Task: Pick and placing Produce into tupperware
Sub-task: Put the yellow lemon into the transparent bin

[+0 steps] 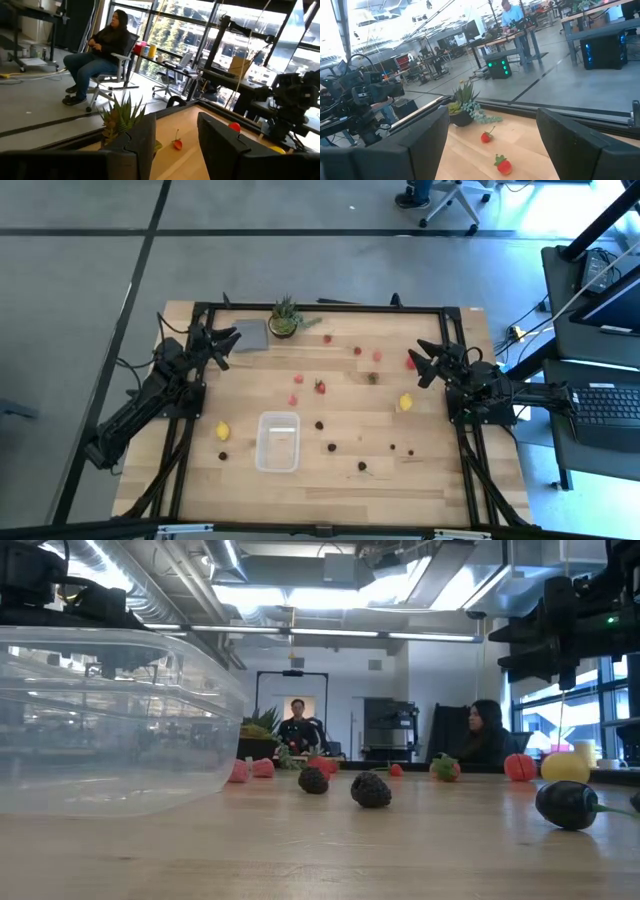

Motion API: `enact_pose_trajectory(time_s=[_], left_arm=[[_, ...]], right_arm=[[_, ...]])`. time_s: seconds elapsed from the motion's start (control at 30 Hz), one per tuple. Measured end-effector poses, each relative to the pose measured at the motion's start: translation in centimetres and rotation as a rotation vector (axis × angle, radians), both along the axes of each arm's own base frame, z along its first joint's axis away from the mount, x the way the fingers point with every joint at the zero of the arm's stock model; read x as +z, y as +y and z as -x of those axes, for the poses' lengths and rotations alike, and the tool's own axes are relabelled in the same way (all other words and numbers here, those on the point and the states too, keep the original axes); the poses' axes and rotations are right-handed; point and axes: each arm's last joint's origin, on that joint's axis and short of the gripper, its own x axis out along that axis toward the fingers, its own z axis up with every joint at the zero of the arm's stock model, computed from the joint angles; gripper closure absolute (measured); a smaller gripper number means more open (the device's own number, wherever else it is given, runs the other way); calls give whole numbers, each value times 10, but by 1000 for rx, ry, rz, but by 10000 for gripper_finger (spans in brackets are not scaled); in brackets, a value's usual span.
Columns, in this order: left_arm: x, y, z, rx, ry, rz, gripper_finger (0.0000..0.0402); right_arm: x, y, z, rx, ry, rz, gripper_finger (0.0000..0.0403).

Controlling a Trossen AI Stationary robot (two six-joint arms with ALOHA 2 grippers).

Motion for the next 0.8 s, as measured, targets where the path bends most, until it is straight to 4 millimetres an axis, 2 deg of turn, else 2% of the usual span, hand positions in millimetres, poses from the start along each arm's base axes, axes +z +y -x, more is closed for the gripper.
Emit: enact_pose_trajectory(time_s=[0.17,0.53,0.67,0.8], left_arm=[[0,0,0,-15,-1,2,241],[-1,-1,-1,-58,22,-15,78],[-1,-1,-1,-61,4,10,55],[0,-1,-1,-58,-6,16,53]], right_arm=[[0,0,0,0,1,1,100],[0,0,0,-1,2,2,100],[0,0,0,-1,2,2,100],[0,0,0,-1,2,1,100]])
